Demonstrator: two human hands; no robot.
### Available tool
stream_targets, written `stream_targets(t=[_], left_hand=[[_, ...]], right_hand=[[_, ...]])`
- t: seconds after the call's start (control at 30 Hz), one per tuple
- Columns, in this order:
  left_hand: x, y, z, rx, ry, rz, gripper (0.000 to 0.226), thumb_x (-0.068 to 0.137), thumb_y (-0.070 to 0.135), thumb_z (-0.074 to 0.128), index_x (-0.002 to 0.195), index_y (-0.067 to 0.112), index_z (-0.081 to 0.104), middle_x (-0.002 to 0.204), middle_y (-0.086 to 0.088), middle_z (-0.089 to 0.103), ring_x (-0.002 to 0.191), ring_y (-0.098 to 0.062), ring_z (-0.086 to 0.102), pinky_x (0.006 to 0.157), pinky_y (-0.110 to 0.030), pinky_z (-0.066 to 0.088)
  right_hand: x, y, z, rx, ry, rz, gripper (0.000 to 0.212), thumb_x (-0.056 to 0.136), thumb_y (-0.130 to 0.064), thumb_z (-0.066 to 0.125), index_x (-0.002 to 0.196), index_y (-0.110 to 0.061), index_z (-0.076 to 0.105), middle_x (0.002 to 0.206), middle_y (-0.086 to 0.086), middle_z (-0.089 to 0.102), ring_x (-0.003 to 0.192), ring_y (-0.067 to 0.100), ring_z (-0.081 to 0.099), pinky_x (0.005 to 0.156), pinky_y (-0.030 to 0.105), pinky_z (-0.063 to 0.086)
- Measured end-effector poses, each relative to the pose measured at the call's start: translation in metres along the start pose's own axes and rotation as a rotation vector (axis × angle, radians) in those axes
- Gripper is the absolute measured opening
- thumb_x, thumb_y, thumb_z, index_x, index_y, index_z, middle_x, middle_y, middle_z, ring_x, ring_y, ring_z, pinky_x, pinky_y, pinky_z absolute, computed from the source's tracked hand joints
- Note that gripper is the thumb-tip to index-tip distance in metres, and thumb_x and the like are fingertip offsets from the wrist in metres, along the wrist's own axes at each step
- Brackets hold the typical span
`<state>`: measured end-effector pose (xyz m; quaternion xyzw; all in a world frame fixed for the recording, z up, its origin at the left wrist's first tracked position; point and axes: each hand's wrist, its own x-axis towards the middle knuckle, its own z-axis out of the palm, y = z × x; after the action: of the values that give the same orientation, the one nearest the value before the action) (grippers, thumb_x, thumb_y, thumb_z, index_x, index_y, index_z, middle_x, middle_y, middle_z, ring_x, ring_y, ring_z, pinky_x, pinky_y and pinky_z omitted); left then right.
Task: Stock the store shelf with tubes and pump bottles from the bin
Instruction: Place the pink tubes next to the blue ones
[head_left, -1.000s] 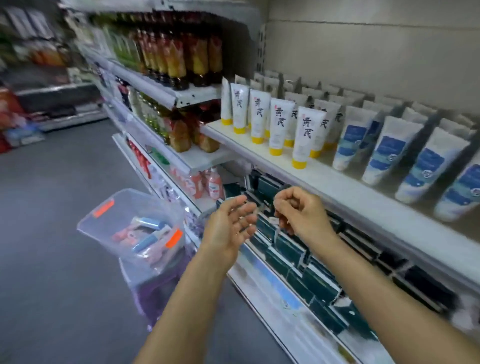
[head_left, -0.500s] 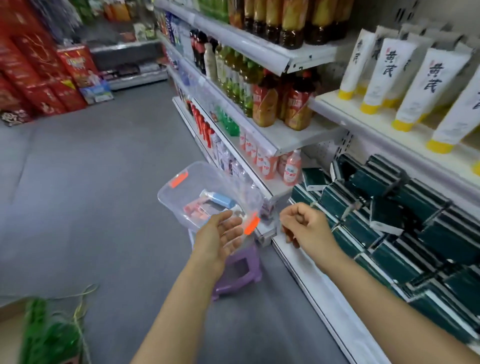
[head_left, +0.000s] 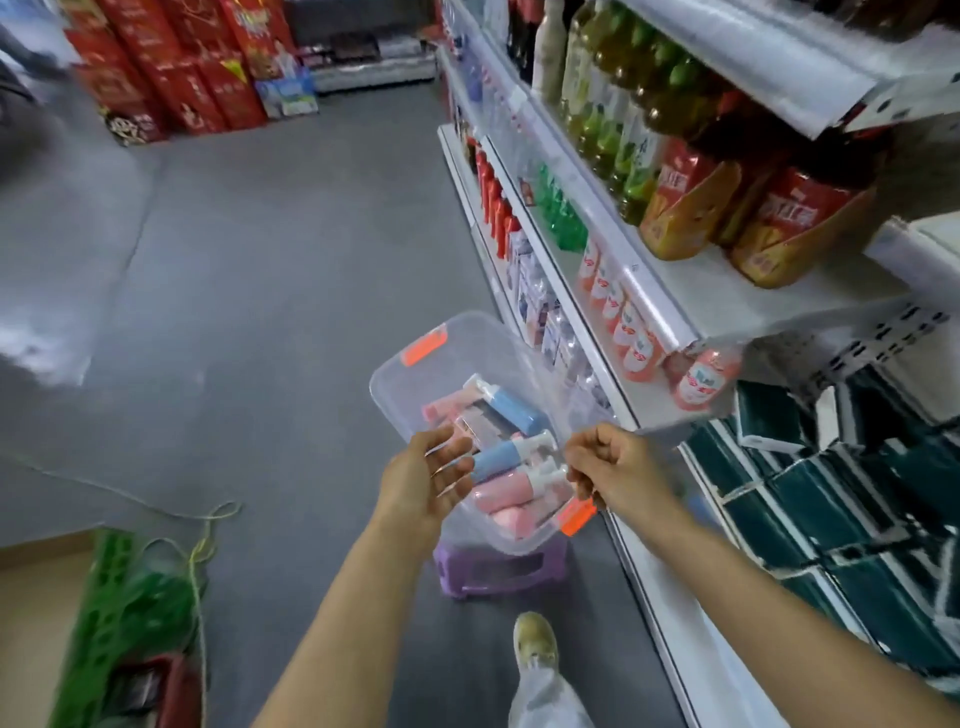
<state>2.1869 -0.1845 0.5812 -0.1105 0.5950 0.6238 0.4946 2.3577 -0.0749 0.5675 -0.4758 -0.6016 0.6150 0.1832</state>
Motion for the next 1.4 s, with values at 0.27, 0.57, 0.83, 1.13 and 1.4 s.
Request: stream_targets(t=[0.27,0.57,0.83,1.13,1.4], left_hand=[[0.122,0.023,0.022,0.007,0.142,-0.093,0.013,0.093,0.016,0.052,0.088,0.010,0.063,0.071,-0.004,0.070,0.057,-0.016,0.062,0.059,-0.029,0.052],[0.250,0.025,0.022,0.262,0.234,-0.059,0.015,0.096,0.004,0.047,0.098,0.008,0.061,0.074,-0.007,0.057,0.064,-0.017,0.053,0.058,-0.024,0.047],[0.326,-0.015,0.000,1.342,0.094,0.023,0.044,0.088,0.002,0.049,0.131,0.009,0.051,0.134,-0.012,0.052,0.122,-0.030,0.051,0.098,-0.035,0.044],[0.358,-0.041,-0.005,2.153,-0.147,-0.040,0.052,0.089,0.023,0.060,0.137,0.013,0.043,0.138,-0.007,0.047,0.130,-0.026,0.039,0.103,-0.038,0.034],[0.348,-0.040,0.004,2.480,-0.235,0.024,0.035,0.091,0.036,0.059,0.123,0.023,0.057,0.126,0.003,0.061,0.122,-0.021,0.052,0.112,-0.039,0.019]], right_hand=[[0.131,0.023,0.034,-0.128,-0.176,0.129,0.007,0.091,-0.008,0.059,0.086,-0.009,0.063,0.065,0.008,0.064,0.049,0.013,0.053,0.045,0.023,0.039],[0.248,0.076,0.089,-0.355,-0.250,0.182,0.007,0.087,-0.007,0.059,0.092,-0.005,0.063,0.076,0.003,0.061,0.066,0.019,0.059,0.061,0.036,0.053],[0.315,0.126,0.137,-0.678,-0.357,0.085,0.028,0.088,-0.018,0.061,0.114,-0.012,0.052,0.104,0.001,0.056,0.100,0.023,0.057,0.090,0.038,0.047],[0.352,0.158,0.176,-1.087,-0.412,-0.077,0.048,0.087,-0.043,0.062,0.120,-0.013,0.047,0.124,0.009,0.054,0.117,0.028,0.049,0.087,0.038,0.044],[0.343,0.156,0.169,-1.070,-0.391,-0.092,0.031,0.081,-0.034,0.061,0.104,-0.014,0.057,0.114,0.007,0.062,0.108,0.026,0.059,0.074,0.029,0.039]])
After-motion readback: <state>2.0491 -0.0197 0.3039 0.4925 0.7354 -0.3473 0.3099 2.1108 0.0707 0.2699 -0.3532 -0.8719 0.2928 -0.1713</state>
